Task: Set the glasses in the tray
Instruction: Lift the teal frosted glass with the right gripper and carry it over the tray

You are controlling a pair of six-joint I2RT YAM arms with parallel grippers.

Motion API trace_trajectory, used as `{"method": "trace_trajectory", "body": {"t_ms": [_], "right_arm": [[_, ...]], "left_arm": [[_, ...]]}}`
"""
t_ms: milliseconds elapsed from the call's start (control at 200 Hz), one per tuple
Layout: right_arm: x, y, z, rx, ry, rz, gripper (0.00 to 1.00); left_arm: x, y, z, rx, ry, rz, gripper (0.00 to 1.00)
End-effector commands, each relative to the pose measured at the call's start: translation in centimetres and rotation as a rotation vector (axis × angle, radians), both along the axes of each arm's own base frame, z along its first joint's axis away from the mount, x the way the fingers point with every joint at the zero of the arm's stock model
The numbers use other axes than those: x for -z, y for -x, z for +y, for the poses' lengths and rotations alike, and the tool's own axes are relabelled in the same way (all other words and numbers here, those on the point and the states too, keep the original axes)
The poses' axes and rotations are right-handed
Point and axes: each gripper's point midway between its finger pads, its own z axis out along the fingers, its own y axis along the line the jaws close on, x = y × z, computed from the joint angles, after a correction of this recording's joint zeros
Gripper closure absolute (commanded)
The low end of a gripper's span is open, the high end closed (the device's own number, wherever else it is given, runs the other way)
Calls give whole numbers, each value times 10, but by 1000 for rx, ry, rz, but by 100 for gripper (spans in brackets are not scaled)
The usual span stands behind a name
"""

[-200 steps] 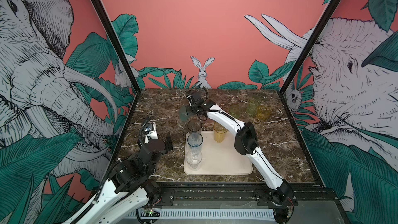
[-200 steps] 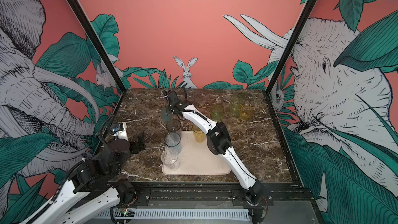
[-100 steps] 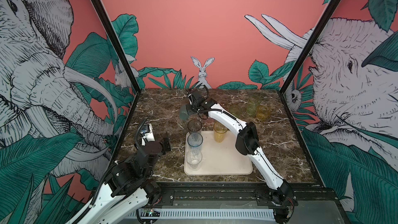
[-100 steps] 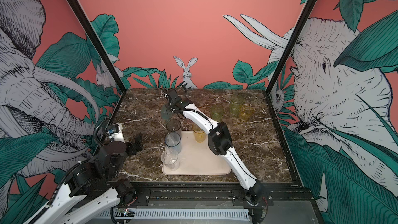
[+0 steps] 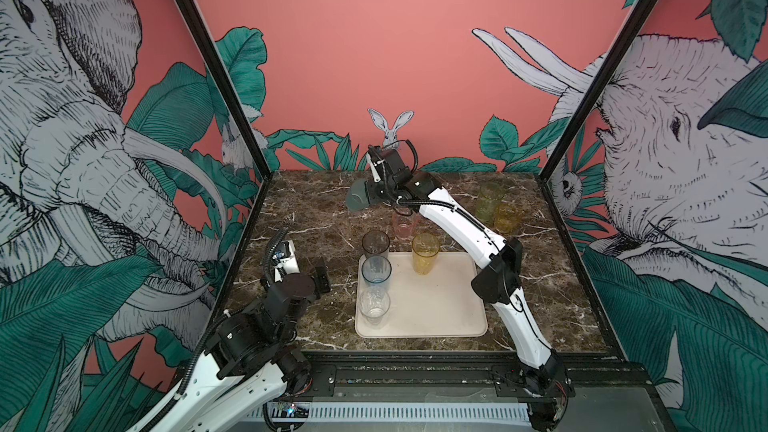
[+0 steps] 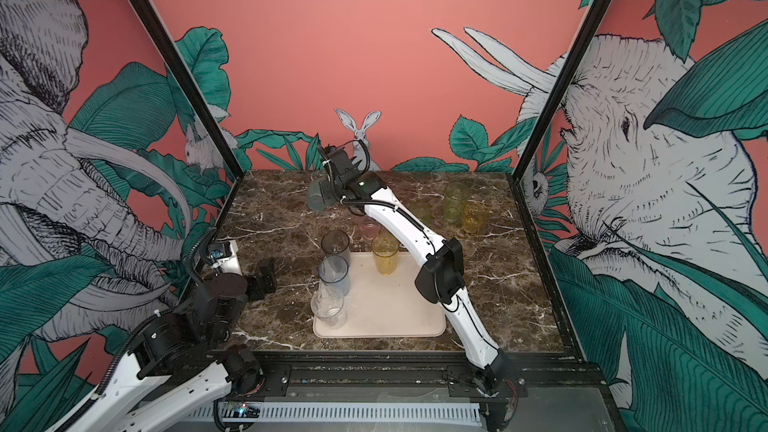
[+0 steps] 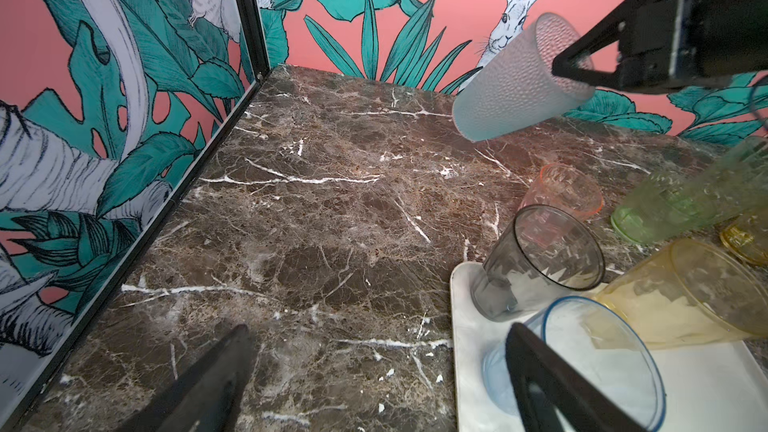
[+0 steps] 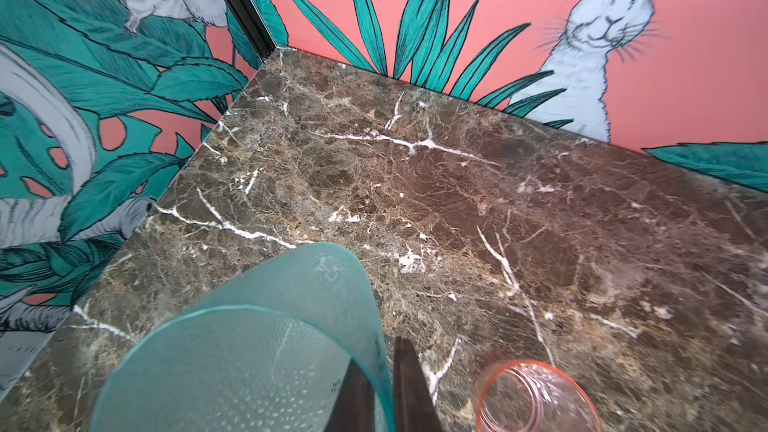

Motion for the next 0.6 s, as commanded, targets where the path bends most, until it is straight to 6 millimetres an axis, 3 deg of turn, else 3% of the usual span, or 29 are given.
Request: {"method": "trace_trajectory", "body": {"t_ms": [0, 360, 595], "right_arm": [[-46, 13, -15, 2, -20, -56, 100], [-85, 47, -55, 5, 11, -69, 100], [-97, 75, -87, 11, 40, -59, 100]], "left_arm": [[6, 0, 2, -21, 6, 11, 4], [8, -6, -5, -11, 8, 12, 4], [11, -12, -13, -4, -3, 21, 3]]}}
